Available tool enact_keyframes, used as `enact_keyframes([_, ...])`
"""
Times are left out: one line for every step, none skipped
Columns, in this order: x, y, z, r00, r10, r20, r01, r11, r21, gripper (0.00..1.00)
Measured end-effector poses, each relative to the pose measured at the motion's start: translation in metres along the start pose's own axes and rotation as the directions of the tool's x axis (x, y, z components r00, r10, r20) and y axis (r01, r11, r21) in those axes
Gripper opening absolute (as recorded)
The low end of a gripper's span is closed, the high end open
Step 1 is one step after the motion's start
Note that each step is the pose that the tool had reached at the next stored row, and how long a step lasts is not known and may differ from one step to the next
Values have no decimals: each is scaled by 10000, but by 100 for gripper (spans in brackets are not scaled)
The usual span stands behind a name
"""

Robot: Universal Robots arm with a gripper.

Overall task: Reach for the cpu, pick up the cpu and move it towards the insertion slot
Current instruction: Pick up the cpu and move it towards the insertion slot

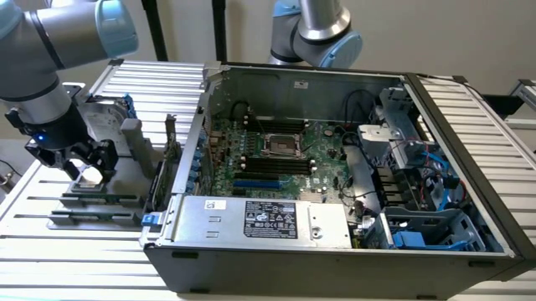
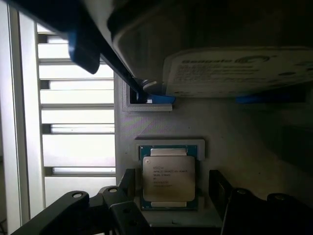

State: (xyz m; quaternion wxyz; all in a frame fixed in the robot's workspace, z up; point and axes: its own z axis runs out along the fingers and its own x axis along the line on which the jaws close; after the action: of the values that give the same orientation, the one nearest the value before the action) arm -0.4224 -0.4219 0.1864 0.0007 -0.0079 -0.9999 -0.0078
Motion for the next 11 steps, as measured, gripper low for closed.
enact_keyframes([1, 0, 1, 10000, 1, 1, -1, 10000, -1, 71])
enact_keyframes([3, 0, 2, 10000, 1, 0, -1, 10000, 0, 71])
enact_keyframes([4, 1, 3, 10000, 2, 0, -2, 10000, 0, 69])
enact_keyframes([4, 0, 3, 10000, 2, -1, -2, 10000, 0, 63])
enact_keyframes([5, 0, 4, 10000, 2, -3, -2, 10000, 0, 63])
enact_keyframes([5, 0, 3, 10000, 2, -4, -2, 10000, 1, 63])
enact_keyframes([5, 1, 4, 10000, 3, -4, -3, 10000, 0, 56])
enact_keyframes([5, 0, 4, 10000, 2, -5, -2, 10000, 0, 56])
enact_keyframes([6, 0, 4, 10000, 3, -7, -3, 10000, 0, 56])
enact_keyframes([6, 1, 4, 10000, 3, -9, -3, 10000, -1, 56])
enact_keyframes([6, 1, 3, 10000, 3, -15, -3, 10000, 0, 56])
